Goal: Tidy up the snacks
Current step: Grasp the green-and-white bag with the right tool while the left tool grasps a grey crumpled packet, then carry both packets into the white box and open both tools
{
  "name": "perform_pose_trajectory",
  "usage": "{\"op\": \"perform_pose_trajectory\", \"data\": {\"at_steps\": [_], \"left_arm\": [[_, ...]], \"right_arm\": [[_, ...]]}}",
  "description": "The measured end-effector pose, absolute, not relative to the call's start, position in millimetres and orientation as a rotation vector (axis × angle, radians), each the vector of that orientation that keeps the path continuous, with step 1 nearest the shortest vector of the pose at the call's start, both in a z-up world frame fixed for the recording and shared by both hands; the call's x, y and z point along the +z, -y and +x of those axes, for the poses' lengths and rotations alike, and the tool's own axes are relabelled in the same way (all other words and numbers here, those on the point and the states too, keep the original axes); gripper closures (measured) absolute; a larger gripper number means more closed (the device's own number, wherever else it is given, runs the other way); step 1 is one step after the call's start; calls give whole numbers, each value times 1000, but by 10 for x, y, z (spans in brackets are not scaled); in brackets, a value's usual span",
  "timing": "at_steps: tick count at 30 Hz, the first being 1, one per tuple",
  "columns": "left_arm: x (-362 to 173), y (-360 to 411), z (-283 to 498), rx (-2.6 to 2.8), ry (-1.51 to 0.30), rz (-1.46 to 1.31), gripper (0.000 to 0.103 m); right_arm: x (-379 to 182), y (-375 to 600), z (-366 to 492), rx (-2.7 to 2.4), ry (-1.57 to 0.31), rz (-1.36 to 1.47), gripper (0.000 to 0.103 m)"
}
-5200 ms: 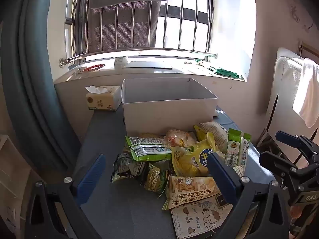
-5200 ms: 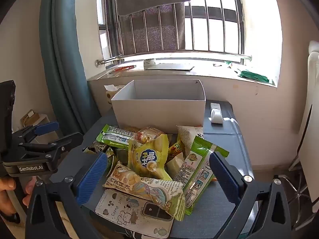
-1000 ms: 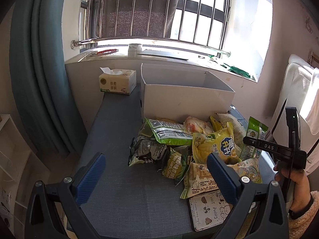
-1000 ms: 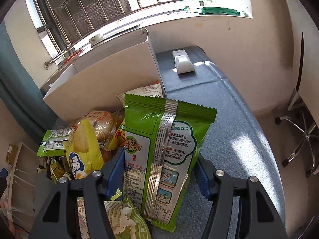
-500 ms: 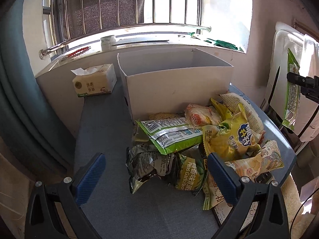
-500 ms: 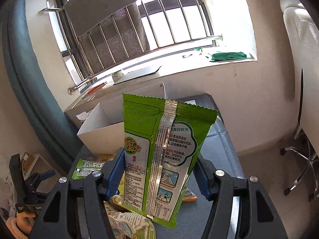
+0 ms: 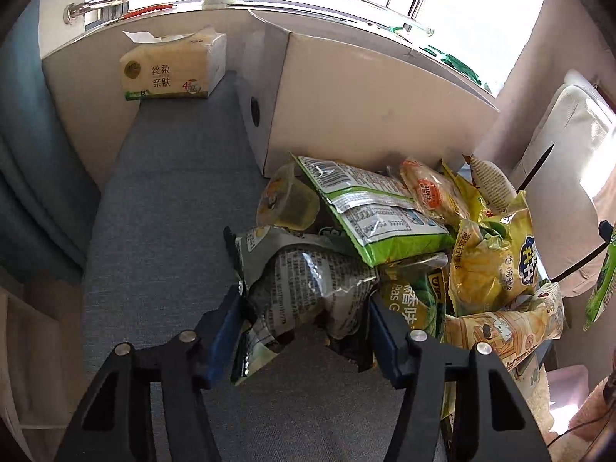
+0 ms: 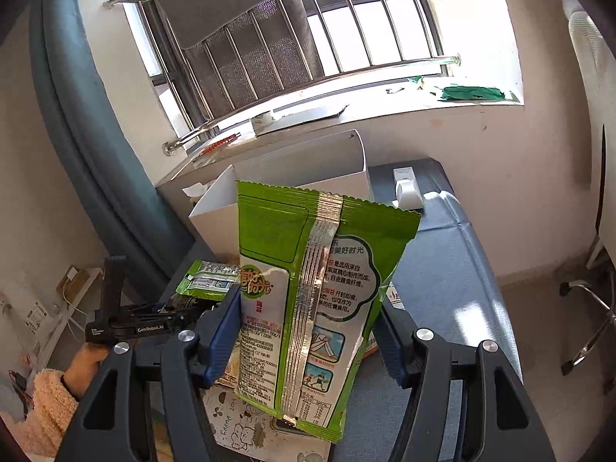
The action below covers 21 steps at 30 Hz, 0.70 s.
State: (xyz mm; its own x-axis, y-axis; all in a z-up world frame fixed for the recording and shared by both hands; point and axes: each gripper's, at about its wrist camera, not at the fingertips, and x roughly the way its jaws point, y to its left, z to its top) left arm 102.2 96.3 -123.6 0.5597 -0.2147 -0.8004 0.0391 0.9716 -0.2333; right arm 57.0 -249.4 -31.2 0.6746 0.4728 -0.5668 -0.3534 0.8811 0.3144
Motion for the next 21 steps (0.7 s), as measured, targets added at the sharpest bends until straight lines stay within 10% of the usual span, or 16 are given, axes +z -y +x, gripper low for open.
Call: {"op": "perform_pose_trajectory", "data": {"at_steps": [21], "left_arm": [[18, -1044, 656, -153, -607, -183, 47]], "right_arm": [[-50, 1845, 1160, 593, -691, 113, 35]]}}
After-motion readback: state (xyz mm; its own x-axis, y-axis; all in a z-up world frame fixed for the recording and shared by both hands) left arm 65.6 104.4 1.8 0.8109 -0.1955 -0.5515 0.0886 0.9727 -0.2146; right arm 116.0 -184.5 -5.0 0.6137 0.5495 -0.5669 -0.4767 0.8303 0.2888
